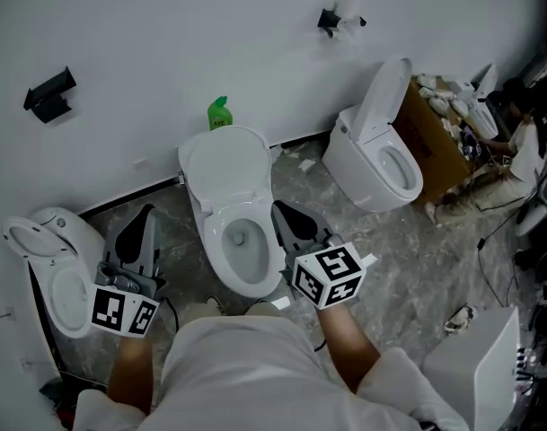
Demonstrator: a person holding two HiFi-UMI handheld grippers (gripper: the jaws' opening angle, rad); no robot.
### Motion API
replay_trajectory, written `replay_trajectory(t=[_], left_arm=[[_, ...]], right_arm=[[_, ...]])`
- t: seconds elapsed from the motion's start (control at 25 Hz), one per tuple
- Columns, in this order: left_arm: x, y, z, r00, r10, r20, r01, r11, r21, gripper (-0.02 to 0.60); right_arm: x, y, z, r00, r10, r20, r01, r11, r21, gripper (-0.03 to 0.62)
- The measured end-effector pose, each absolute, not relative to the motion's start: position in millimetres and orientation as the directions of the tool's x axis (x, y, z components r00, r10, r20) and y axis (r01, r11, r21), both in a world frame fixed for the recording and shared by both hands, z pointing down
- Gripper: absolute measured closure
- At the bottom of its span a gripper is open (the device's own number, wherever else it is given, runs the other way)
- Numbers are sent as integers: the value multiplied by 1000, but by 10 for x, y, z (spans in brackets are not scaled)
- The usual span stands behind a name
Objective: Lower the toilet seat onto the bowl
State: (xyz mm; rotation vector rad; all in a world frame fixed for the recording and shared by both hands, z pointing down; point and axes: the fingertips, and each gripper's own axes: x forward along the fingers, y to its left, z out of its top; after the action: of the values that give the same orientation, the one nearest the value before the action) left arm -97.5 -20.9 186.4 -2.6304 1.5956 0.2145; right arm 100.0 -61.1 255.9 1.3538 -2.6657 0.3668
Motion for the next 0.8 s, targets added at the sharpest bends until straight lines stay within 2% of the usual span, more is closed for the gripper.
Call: replay_trajectory(t=[0.2,0.52,0.8], left_arm=[[-1047,-116,1784,448,-880,-158,-890,-456,16,586],[-1517,34,1711,351,-921,-169,-932,-361,28,586],[-1819,97,1759,281,-945,-169,-953,-295,68,586]], right_arm=[[1123,-538,2364,-559,-809,180,-829,543,-134,595],[1481,-429,2101,-479,-869,127,-877,466,-120,595],[1610,-445,2022,-431,-892,138,-902,427,-56,595]])
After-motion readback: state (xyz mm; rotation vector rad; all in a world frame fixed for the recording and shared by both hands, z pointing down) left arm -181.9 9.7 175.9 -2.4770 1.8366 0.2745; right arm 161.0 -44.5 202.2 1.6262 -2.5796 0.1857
